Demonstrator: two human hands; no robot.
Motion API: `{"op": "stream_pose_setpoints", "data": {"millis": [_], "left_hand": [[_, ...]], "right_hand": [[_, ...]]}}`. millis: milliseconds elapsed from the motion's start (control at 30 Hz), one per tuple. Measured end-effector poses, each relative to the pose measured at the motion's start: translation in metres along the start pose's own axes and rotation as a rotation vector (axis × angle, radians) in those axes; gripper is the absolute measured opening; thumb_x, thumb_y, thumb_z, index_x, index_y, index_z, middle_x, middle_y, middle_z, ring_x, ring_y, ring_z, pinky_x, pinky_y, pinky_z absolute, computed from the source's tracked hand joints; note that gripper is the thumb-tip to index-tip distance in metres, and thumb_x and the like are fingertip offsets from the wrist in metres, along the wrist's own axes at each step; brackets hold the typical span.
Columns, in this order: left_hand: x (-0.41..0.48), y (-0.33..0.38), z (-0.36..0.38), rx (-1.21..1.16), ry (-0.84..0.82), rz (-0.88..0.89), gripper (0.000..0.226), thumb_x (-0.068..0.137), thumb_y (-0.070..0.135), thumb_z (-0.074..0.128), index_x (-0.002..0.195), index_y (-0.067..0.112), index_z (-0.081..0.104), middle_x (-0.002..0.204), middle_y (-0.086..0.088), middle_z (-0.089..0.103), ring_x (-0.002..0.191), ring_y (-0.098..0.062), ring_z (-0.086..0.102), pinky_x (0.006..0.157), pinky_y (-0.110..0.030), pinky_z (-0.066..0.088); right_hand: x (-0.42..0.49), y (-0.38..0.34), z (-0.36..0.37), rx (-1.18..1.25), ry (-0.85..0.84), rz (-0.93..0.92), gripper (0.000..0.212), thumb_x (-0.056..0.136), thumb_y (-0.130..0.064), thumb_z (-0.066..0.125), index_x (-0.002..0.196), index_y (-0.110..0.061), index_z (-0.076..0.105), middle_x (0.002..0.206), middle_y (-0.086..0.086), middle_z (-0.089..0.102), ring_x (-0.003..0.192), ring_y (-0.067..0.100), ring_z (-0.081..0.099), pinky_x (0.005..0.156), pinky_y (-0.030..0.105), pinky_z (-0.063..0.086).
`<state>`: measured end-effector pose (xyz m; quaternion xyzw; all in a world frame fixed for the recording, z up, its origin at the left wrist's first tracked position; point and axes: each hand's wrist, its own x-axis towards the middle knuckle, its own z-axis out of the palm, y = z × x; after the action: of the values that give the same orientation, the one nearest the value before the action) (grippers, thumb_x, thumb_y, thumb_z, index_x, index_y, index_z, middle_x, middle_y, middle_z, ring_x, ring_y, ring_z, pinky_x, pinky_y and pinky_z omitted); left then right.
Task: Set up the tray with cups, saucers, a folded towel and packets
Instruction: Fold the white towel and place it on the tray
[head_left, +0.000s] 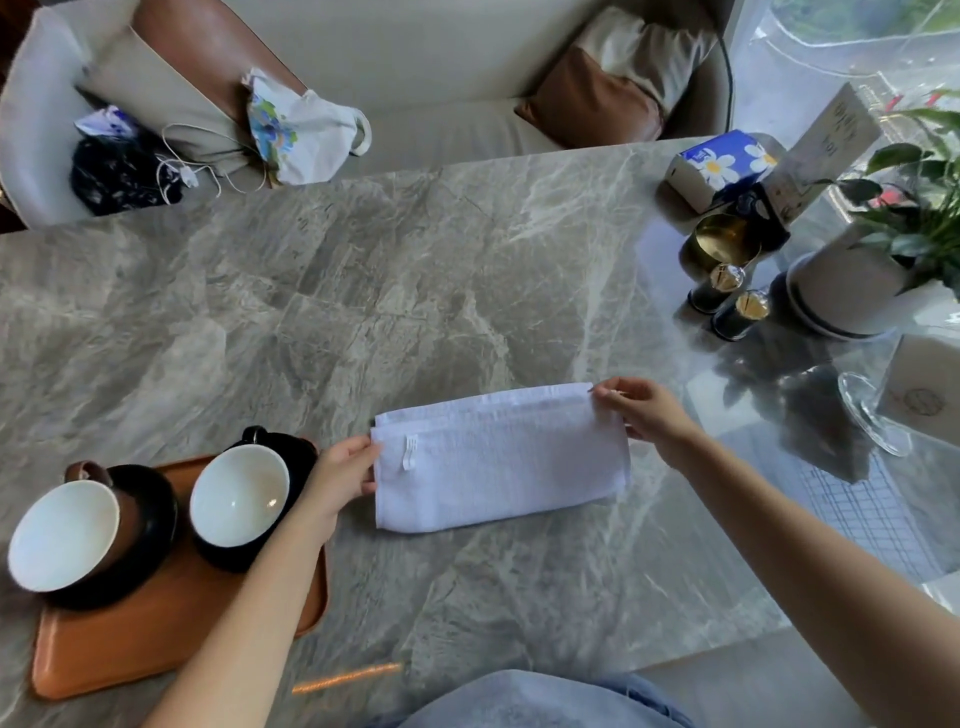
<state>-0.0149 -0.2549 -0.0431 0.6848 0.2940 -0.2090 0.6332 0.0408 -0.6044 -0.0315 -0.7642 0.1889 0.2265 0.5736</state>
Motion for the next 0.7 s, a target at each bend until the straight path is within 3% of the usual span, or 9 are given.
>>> {"op": "stream_pose_setpoints", "data": {"millis": [100, 267, 367, 467, 567, 633, 700], "left_hand": [[0.021, 0.003, 0.000, 0.052, 0.011, -0.018, 0.022, 0.096, 0.014, 0.046, 0.112, 0.011, 0.061, 0.093, -0.006, 0.067, 0.074, -0.012, 0.061, 0.054, -0.018, 0.047], [0.042, 0.001, -0.004, 0.116, 0.078, -0.003, 0.021, 0.095, 0.012, 0.046, 0.107, 0.013, 0.064, 0.082, 0.003, 0.066, 0.069, -0.009, 0.059, 0.054, -0.019, 0.045], [0.047, -0.001, -0.004, 0.079, 0.115, -0.043, 0.016, 0.094, 0.014, 0.049, 0.093, 0.016, 0.064, 0.079, 0.003, 0.065, 0.071, -0.012, 0.060, 0.057, -0.020, 0.049], [0.045, 0.000, 0.001, 0.061, 0.186, -0.027, 0.014, 0.092, 0.010, 0.050, 0.099, 0.009, 0.062, 0.089, -0.006, 0.066, 0.078, -0.018, 0.061, 0.064, -0.026, 0.050], [0.036, -0.005, 0.014, 0.314, 0.447, 0.270, 0.029, 0.087, 0.004, 0.051, 0.116, 0.006, 0.053, 0.118, -0.013, 0.060, 0.104, -0.029, 0.057, 0.088, -0.037, 0.045], [0.024, -0.011, 0.036, 0.569, 0.413, 0.564, 0.039, 0.082, 0.006, 0.054, 0.122, 0.008, 0.052, 0.129, -0.012, 0.055, 0.118, -0.026, 0.049, 0.100, -0.035, 0.035], [0.021, -0.023, 0.061, 0.843, 0.195, 0.697, 0.052, 0.081, 0.012, 0.056, 0.132, 0.010, 0.047, 0.143, -0.010, 0.046, 0.132, -0.023, 0.040, 0.110, -0.034, 0.025]], "right_hand": [[0.017, -0.004, 0.010, 0.002, 0.056, -0.029, 0.012, 0.091, -0.011, 0.060, 0.080, -0.011, 0.066, 0.059, 0.003, 0.056, 0.039, -0.002, 0.052, 0.038, 0.010, 0.037], [0.041, -0.004, 0.019, -0.020, 0.137, -0.034, 0.015, 0.088, -0.011, 0.062, 0.075, -0.015, 0.067, 0.062, 0.000, 0.059, 0.041, -0.006, 0.052, 0.039, 0.009, 0.038], [0.052, -0.001, 0.024, 0.009, 0.161, -0.006, 0.014, 0.088, -0.010, 0.062, 0.076, -0.014, 0.068, 0.064, 0.001, 0.059, 0.045, -0.004, 0.053, 0.044, 0.011, 0.040], [0.053, -0.001, 0.034, -0.090, 0.298, -0.076, 0.015, 0.086, -0.005, 0.061, 0.099, -0.002, 0.068, 0.090, 0.011, 0.069, 0.079, 0.014, 0.063, 0.069, 0.020, 0.049], [0.038, 0.000, 0.056, -0.434, 0.449, -0.401, 0.027, 0.082, -0.009, 0.058, 0.109, -0.010, 0.062, 0.114, 0.011, 0.062, 0.107, 0.028, 0.055, 0.092, 0.036, 0.041], [0.024, 0.006, 0.084, -0.669, 0.294, -0.609, 0.037, 0.083, -0.019, 0.056, 0.119, -0.016, 0.057, 0.130, 0.009, 0.054, 0.121, 0.030, 0.047, 0.101, 0.043, 0.036], [0.014, 0.020, 0.116, -0.904, 0.045, -0.694, 0.048, 0.087, -0.029, 0.050, 0.134, -0.019, 0.047, 0.149, 0.008, 0.039, 0.138, 0.028, 0.033, 0.112, 0.049, 0.024]]}}
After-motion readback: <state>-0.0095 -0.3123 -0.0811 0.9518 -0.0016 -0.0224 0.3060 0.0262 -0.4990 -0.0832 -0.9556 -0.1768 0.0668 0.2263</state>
